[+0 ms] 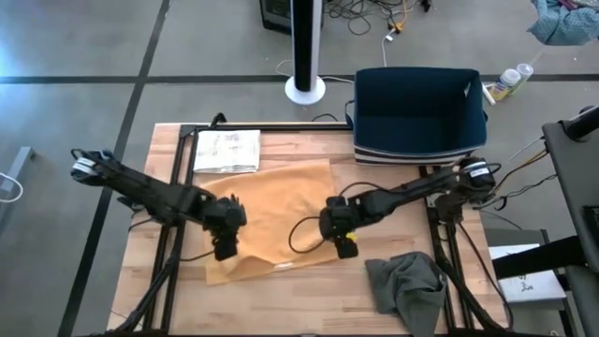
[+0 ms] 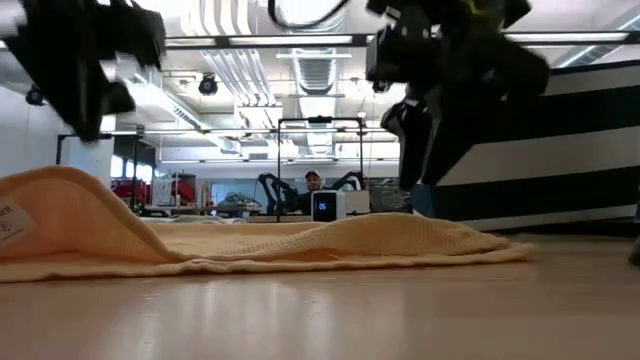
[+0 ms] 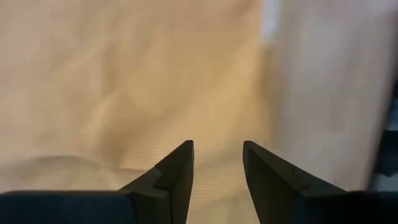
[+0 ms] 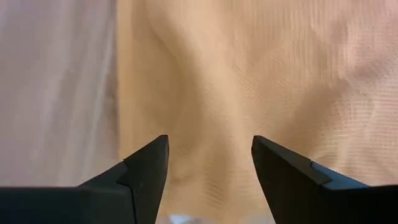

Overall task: Fold towel
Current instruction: Fold the yellow towel

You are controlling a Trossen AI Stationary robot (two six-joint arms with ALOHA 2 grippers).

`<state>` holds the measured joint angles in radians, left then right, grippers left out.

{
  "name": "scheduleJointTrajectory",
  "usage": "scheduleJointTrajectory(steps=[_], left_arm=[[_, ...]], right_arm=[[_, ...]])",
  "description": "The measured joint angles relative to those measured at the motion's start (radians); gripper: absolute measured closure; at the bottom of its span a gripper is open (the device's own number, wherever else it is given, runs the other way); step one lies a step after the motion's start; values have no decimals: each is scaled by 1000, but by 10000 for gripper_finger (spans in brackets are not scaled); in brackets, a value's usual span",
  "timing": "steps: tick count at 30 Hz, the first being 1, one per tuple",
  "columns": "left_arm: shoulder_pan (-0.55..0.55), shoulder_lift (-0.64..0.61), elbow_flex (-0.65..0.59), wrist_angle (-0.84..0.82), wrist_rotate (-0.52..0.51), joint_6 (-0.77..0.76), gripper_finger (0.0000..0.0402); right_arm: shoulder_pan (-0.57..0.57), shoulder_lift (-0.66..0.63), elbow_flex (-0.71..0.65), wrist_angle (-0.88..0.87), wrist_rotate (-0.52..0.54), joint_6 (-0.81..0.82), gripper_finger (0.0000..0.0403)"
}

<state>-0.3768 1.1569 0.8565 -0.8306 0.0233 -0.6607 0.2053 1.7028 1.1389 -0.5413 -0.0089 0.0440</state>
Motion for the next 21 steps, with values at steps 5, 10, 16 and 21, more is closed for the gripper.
scheduleJointTrajectory(steps=[5, 10, 16, 21], left_arm=[[-199, 30, 25, 38, -67, -216, 261], [-350, 122, 27, 36, -177, -457, 225], [-401, 231, 3, 59, -249, -596, 157], [-402, 335, -22, 158, -250, -632, 113]], right_arm=[[95, 10, -2, 49, 41, 145, 181], [155, 13, -3, 56, 120, 247, 186], [170, 12, -2, 56, 126, 298, 184], [172, 9, -1, 52, 133, 325, 191]])
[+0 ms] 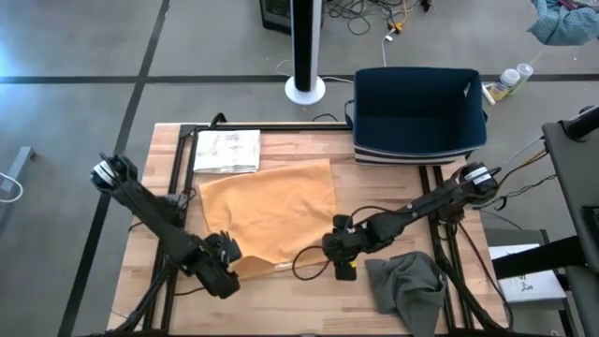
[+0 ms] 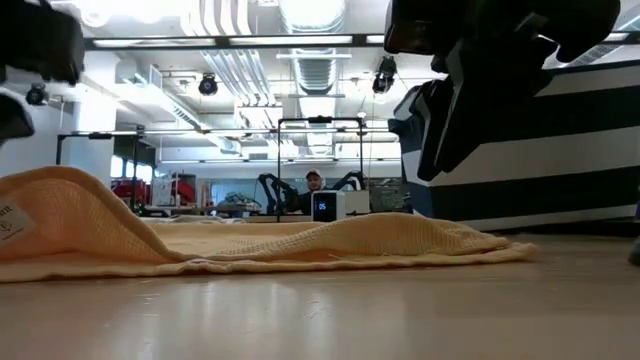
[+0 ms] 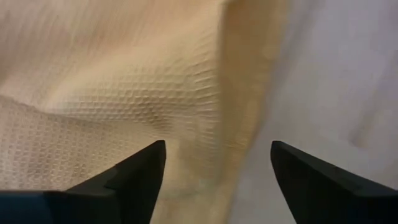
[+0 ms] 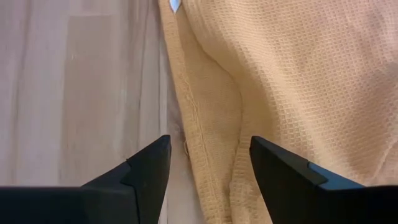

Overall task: Fold towel
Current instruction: Fold the yellow towel

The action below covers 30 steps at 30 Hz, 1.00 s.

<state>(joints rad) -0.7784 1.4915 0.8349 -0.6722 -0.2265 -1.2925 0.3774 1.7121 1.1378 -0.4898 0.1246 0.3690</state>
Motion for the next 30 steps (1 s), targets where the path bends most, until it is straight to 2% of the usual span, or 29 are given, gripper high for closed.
scheduleJointTrajectory(steps=[4, 9, 12, 18, 24, 30], left_arm=[[2, 58, -2, -67, 19, -37, 113], [2, 33, -1, -130, 60, -52, 161], [4, 10, 1, -174, 59, -53, 218], [13, -32, 1, -194, 84, -36, 380], [31, -118, 39, -280, 89, -33, 393], [74, -216, 92, -436, 40, -36, 399]], right_arm=[[17, -1, -6, -7, 0, 7, 190], [32, -1, -32, -22, 4, 26, 181], [35, -1, -41, -23, 9, 27, 179], [35, -1, -69, -17, 27, 42, 187], [40, -1, -115, -24, 63, 77, 183], [44, -1, -135, -60, 56, 69, 183]])
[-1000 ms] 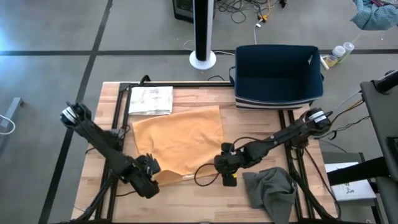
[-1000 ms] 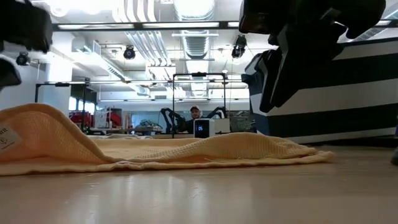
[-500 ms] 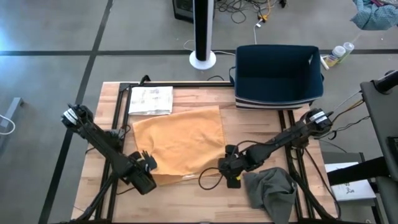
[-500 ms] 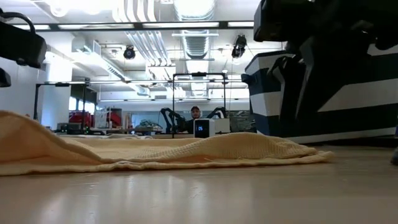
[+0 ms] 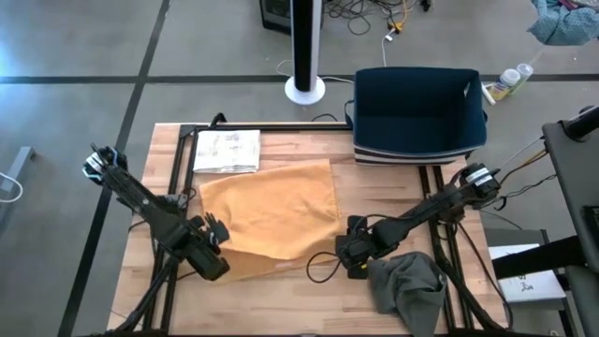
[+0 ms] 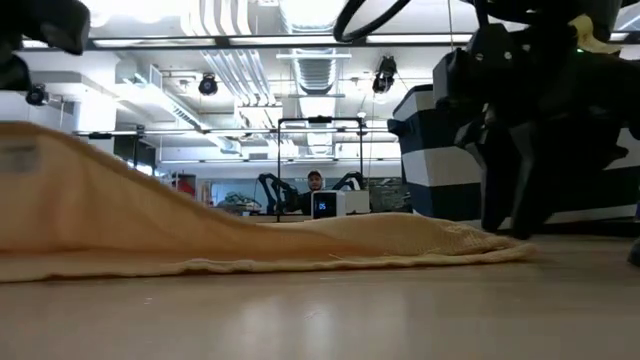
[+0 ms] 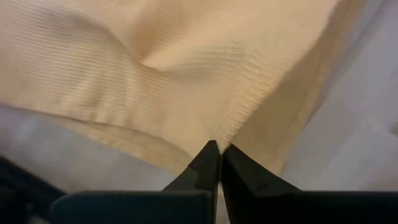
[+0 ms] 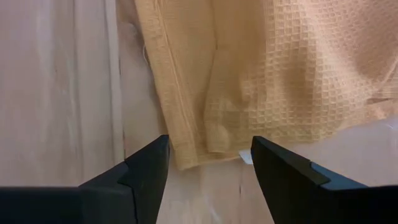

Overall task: Fold towel
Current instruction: Fold the yellow towel

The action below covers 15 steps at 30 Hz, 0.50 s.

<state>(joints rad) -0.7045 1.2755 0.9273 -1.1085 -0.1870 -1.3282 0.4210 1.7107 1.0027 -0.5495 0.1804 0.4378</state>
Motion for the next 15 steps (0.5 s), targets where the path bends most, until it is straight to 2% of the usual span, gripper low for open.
scheduleJointTrajectory(steps=[3, 7, 11, 15], left_arm=[[17, -27, -1, 0, -12, 0, 400], [21, -40, -1, 1, -12, 2, 400], [21, -46, 4, 10, -13, 26, 401], [22, -42, 3, 15, -14, 44, 401]], right_arm=[[-2, 0, 0, 0, -71, 114, 188], [-4, -17, -4, -16, -187, 483, 192], [4, -99, -36, -3, -189, 717, 192], [-59, -227, -188, 54, -182, 881, 198]])
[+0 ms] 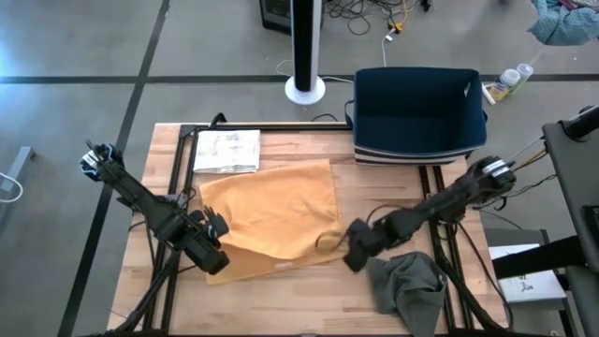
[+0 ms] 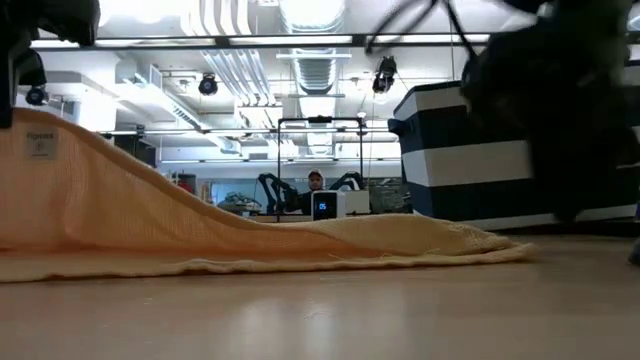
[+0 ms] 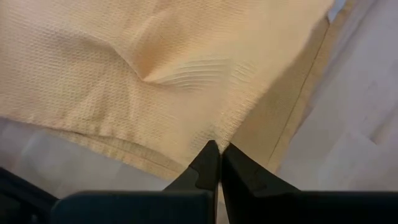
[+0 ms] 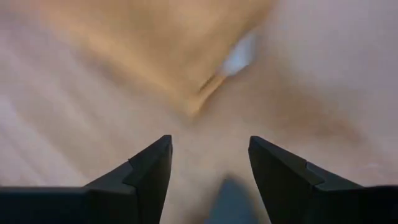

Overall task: Fold towel
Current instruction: Fold the yellow towel

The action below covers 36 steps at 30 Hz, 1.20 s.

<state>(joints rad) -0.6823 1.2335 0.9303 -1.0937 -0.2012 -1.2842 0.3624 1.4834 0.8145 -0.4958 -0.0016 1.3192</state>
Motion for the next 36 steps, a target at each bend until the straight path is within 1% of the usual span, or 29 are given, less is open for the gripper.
scheduleJointTrajectory(steps=[3, 6, 8, 11, 18, 21, 25, 32, 36], left_arm=[[0, 9, -2, 3, 0, 13, 401], [0, 17, -2, 8, 0, 27, 401], [0, 22, -3, 10, 0, 27, 401], [0, 26, -3, 10, -1, 27, 401], [0, 27, -3, 8, 0, 34, 401], [0, 27, -3, 8, 0, 34, 401], [0, 26, -3, 6, 7, 34, 401], [0, 26, -3, 6, 8, 34, 401], [0, 26, -3, 7, 8, 34, 401]], right_arm=[[-42, -115, -152, 183, 13, 95, 199], [-72, -189, -269, 345, 51, 151, 199], [-87, -206, -319, 416, 65, 164, 200], [-105, -198, -360, 501, 62, 157, 202], [-121, -73, -369, 700, 52, 130, 203], [-121, -17, -365, 755, 52, 143, 203], [-121, 7, -344, 826, 45, 136, 203], [-121, 7, -307, 824, -1, 149, 204], [-116, 7, -289, 822, -7, 155, 204]])
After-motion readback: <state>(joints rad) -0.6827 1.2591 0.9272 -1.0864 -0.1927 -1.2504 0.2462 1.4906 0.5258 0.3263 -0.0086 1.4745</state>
